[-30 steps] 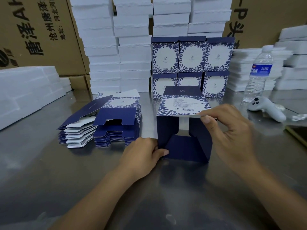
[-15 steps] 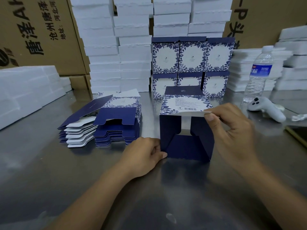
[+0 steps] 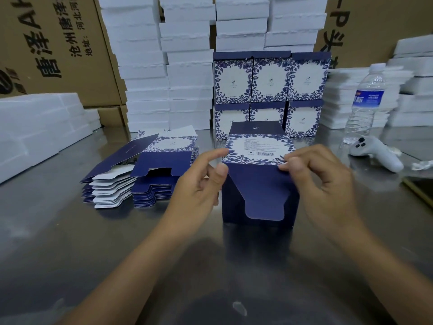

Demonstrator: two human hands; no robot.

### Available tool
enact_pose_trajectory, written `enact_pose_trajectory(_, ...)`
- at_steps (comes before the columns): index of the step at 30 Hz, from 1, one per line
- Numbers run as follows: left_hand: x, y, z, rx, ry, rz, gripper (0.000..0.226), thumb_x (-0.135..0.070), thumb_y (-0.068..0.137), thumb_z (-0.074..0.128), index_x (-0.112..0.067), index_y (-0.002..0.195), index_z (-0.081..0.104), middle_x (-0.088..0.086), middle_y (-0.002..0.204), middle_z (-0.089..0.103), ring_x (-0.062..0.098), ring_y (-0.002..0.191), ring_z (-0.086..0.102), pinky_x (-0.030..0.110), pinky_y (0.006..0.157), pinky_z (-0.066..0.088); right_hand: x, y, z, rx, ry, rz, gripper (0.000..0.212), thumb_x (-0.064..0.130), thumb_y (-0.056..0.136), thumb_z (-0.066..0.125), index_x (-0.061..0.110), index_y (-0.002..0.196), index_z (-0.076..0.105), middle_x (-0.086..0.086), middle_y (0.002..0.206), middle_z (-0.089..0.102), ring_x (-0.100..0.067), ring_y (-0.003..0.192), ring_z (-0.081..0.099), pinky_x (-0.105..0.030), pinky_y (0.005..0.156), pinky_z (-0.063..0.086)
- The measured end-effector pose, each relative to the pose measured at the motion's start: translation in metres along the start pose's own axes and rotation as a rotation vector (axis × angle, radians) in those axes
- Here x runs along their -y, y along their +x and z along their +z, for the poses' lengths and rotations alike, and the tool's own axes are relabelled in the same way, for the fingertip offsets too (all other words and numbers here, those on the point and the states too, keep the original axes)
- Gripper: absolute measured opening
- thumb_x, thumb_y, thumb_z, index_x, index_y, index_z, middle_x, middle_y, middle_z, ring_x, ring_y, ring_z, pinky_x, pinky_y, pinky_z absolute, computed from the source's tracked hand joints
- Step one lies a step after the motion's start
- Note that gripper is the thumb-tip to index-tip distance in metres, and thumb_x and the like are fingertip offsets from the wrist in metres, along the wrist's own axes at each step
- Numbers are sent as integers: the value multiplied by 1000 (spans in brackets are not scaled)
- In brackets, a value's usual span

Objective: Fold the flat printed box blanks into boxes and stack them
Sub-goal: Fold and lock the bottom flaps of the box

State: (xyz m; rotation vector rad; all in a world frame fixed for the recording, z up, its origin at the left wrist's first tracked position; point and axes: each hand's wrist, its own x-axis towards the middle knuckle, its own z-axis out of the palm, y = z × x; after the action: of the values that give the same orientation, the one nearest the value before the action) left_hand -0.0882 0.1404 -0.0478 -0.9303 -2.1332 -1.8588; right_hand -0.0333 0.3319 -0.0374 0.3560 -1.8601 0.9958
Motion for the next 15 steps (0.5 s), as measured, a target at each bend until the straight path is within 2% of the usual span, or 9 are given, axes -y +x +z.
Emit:
enact_pose_trajectory(2, -2, -1, 4, -69, 77, -7, 32, -59, 77, 60, -47, 107, 57, -10, 64, 48, 9, 57, 45, 21, 58, 41, 0, -2, 2, 25, -67, 8, 5, 23, 81, 65, 19, 79, 63, 0, 85, 58, -24, 87, 57, -23, 80, 41)
enact_pose_trajectory(3, -2, -1, 5, -101, 119, 11, 27, -49, 79, 63, -45, 105, 58, -10, 65, 48, 9, 58, 46, 19, 59, 40, 0, -3, 3, 46, -108, 7, 8, 20, 79, 67, 19, 85, 64, 0, 88, 57, -24, 89, 56, -23, 82, 41)
enact_pose_trajectory(5, -4, -1, 5, -151, 217, 66, 23, -33, 82, 68, -44, 100, 60, -9, 74, 51, 5, 63, 49, 16, 62, 40, 0, -5, 4, 77, -177, 19, 26, 23, 76, 68, 17, 101, 67, 1, 94, 54, -21, 94, 51, -18, 86, 38)
enact_pose_trajectory(7, -5, -2, 4, -170, 263, 105, 27, -27, 82, 70, -46, 97, 59, -12, 91, 53, 1, 82, 56, 16, 73, 45, 1, -4, 6, 66, -224, -2, 37, 27, 74, 70, 15, 110, 69, 2, 92, 50, -14, 92, 44, -10, 85, 33)
enact_pose_trajectory(10, -9, -4, 6, -132, 219, 103, 24, -26, 82, 70, -45, 93, 58, -27, 123, 50, -11, 117, 47, 16, 92, 44, 1, -2, 8, 33, -240, -58, 31, 31, 71, 74, 18, 99, 73, 3, 88, 46, -8, 88, 37, -6, 81, 30)
enact_pose_trajectory(12, -11, -5, 8, -106, 177, 100, 22, -24, 83, 69, -41, 91, 58, -27, 129, 50, -11, 122, 45, 16, 97, 44, 0, -3, 9, 9, -224, -53, 26, 34, 70, 74, 20, 92, 74, 4, 89, 46, -9, 89, 38, -9, 80, 32)
enact_pose_trajectory(15, -11, -7, 12, -144, 197, 125, 23, -19, 83, 71, -36, 91, 58, -30, 119, 54, -10, 117, 51, 14, 97, 42, 0, -4, 11, 1, -174, -31, 21, 33, 73, 73, 16, 87, 73, 3, 100, 53, -15, 100, 48, -24, 84, 43)
